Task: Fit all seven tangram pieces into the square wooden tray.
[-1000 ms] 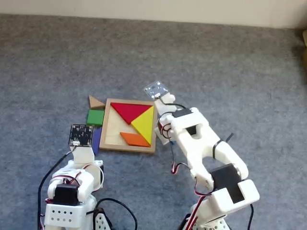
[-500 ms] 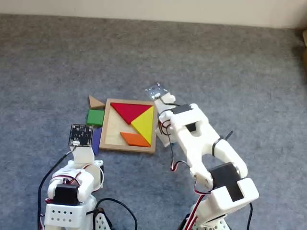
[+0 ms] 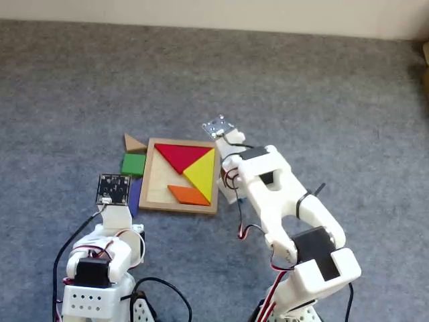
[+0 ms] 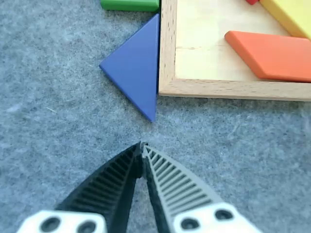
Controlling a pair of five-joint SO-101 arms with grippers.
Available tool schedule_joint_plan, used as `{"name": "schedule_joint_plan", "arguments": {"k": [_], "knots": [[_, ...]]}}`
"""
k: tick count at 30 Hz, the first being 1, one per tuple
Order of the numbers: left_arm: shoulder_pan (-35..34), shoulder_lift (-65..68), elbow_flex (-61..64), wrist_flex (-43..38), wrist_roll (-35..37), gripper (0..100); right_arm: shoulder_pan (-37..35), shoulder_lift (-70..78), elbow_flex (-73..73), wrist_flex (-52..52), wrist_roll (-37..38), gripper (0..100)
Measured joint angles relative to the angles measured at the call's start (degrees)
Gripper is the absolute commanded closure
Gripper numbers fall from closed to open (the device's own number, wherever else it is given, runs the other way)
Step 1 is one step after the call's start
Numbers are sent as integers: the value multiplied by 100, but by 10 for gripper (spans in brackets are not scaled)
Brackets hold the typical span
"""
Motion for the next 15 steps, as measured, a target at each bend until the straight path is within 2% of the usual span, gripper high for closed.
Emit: {"name": "schedule_joint_plan", "arguments": {"k": [3, 8, 15], "knots": [[0, 0, 0, 0, 0, 995, 0, 0, 0, -18, 0, 797], [0, 0, 0, 0, 0, 995, 35, 0, 0, -26, 0, 885], [0, 0, 0, 0, 0, 995, 35, 0, 0, -53, 0, 930]]}}
